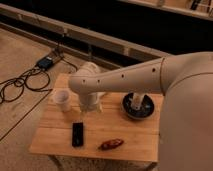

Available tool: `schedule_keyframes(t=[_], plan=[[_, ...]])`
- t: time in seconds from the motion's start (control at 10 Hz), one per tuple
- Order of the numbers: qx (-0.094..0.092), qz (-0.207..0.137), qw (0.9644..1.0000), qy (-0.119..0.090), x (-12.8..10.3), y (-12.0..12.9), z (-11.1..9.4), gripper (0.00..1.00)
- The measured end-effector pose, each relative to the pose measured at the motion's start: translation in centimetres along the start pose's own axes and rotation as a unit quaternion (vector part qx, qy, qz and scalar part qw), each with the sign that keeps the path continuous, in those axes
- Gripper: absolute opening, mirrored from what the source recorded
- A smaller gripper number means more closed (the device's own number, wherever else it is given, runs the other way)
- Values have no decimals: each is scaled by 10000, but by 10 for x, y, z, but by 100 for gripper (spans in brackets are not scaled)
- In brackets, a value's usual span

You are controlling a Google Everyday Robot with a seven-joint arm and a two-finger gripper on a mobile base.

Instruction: Place the pepper on the white sponge

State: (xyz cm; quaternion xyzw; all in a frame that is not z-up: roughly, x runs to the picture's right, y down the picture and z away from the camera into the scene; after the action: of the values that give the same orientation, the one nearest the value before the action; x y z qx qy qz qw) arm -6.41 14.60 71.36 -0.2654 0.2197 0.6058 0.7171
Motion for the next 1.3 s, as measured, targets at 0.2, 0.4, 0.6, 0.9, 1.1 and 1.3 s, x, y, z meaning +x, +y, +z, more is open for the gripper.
schedule_keyframes(t=[0.2, 0.4, 0.6, 0.9, 1.1, 1.3], plan=[[-71, -294, 9995, 24, 20, -8, 15, 65], [-126, -772, 9969, 55, 35, -19, 30, 65], [-102, -1114, 9937, 111, 41, -29, 38, 65], [499, -2607, 9621, 618, 51, -58, 82, 65], [591, -2766, 9568, 669, 51, -59, 82, 65], [566, -2776, 9565, 690, 59, -58, 78, 65]])
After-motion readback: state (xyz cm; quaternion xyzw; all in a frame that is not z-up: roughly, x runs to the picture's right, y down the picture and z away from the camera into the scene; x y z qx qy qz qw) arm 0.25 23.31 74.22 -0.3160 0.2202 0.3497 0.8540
